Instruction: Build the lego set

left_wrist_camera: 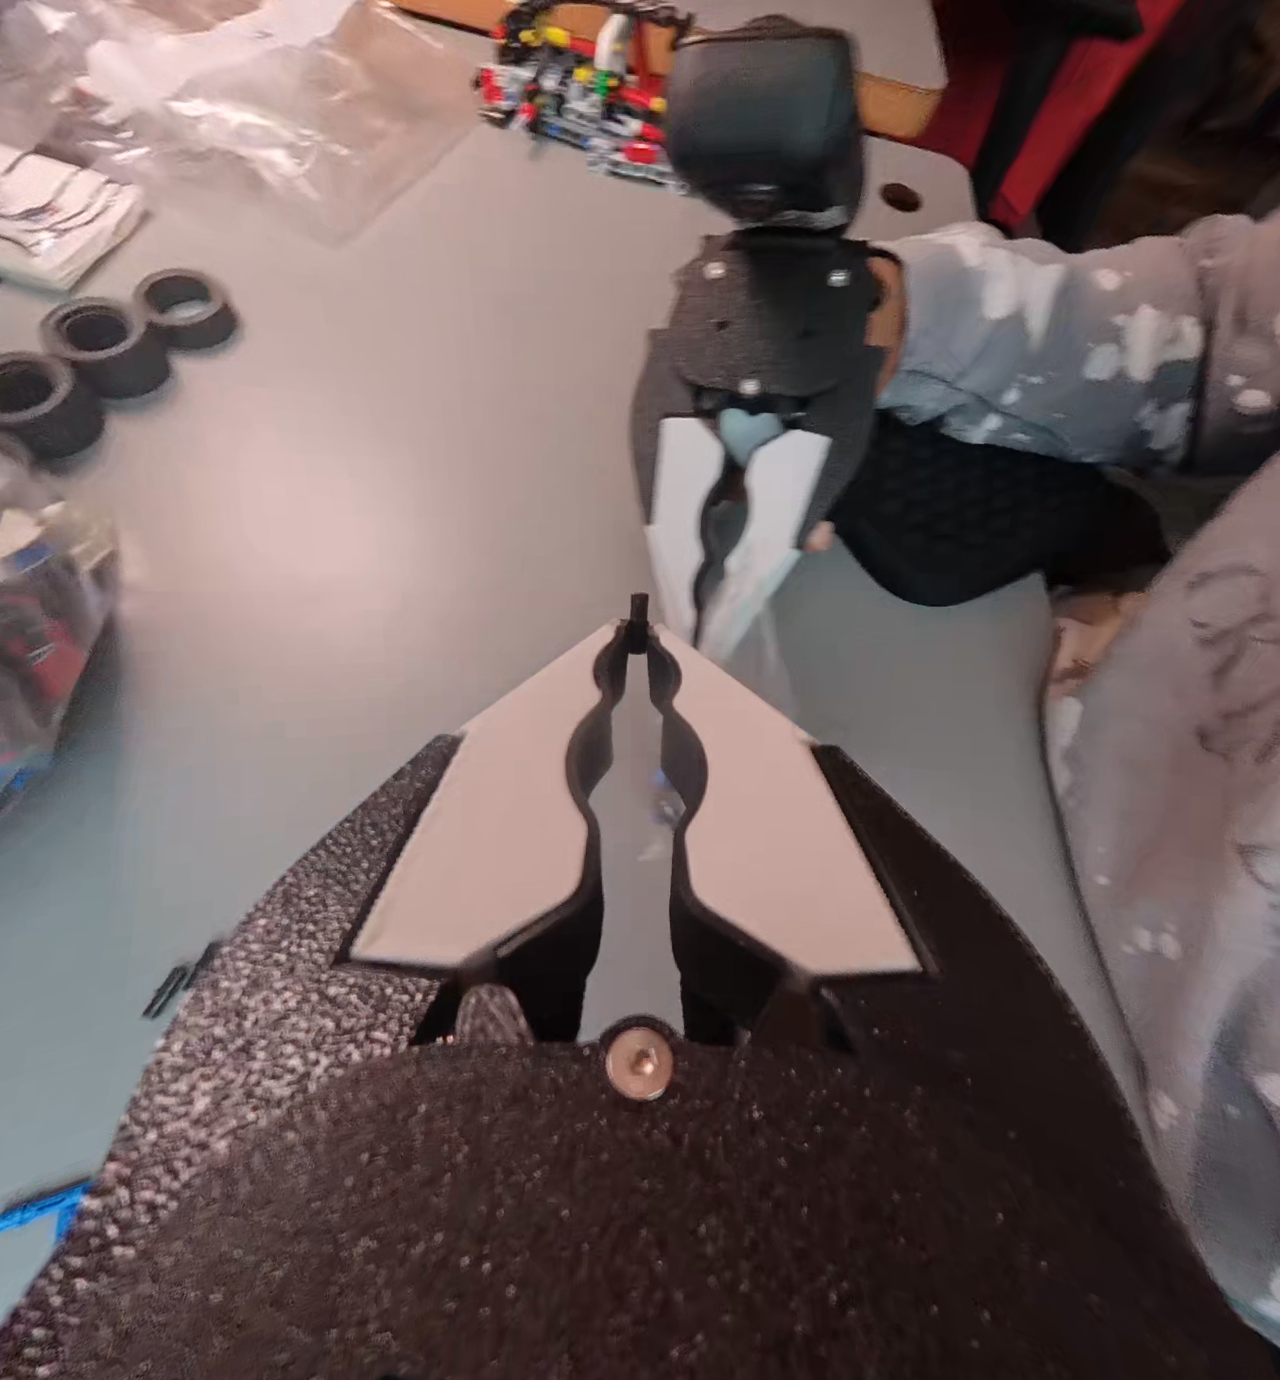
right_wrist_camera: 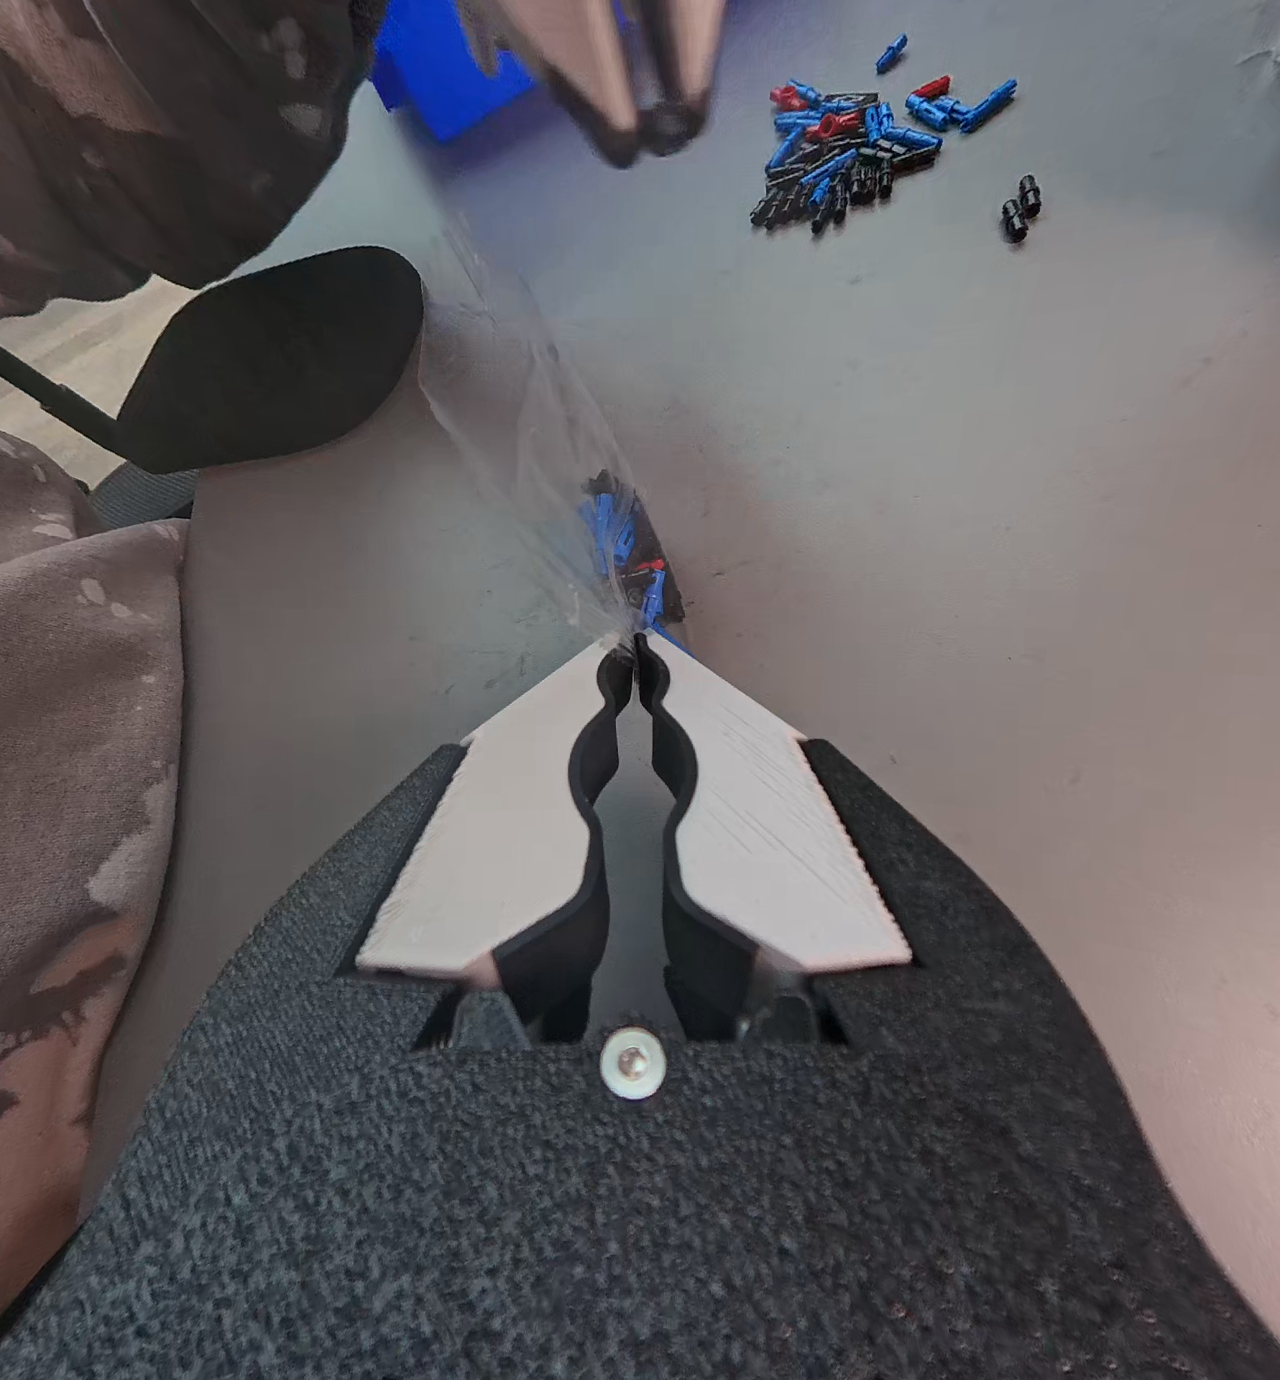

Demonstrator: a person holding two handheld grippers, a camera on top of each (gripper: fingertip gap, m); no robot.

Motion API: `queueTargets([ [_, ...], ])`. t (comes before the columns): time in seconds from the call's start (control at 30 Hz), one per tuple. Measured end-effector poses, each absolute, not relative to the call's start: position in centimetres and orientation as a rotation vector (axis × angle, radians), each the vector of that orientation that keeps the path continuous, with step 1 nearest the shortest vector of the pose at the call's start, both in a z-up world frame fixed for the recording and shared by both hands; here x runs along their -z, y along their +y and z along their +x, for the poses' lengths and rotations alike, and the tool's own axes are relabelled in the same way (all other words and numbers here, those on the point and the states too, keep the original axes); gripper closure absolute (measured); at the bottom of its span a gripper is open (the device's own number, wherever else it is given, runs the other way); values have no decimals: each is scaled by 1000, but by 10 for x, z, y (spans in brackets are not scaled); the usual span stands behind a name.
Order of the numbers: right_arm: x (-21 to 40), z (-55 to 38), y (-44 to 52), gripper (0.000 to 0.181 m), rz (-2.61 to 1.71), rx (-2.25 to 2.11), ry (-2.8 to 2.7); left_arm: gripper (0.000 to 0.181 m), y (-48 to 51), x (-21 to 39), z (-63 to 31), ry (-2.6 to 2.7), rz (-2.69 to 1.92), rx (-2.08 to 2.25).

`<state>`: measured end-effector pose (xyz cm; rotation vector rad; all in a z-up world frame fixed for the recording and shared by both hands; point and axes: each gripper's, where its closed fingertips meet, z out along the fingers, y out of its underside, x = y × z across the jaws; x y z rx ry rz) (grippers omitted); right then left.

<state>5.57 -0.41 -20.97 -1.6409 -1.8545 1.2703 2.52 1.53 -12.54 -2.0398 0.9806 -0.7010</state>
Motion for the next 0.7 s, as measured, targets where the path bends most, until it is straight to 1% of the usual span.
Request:
queueTargets([
  [0.03, 210, 56, -4, 181, -1641, -1270, -1855, 177, 1, 121, 36, 1050, -2032, 734],
  [0.13, 210, 56, -4, 181, -1641, -1263, -1858, 176, -19, 130, 48, 1157, -2069, 706],
  [0.23, 210, 56, -4, 181, -1640, -1259, -1857, 168, -21, 149, 43, 1184, -2142, 640],
  [0.33, 210, 56, -4, 181, -1641, -1262, -1854, 160, -19, 140, 37, 1142, -2116, 659],
  [0.43, 210, 56, -4, 181, -1644, -1266, -1856, 159, 15, 129, -3, 957, -2096, 572],
  [0.47, 211, 56, -5, 181, -1644, -1267, -1859, 158, 30, 136, -27, 877, -2137, 513],
  [0.57, 211, 56, -5, 181, -1641, -1263, -1865, 153, 64, 187, -96, 755, -2330, 309],
  [0.7, 211, 56, -5, 181, -1642, -1265, -1859, 149, 81, 227, -127, 777, -2401, 269],
])
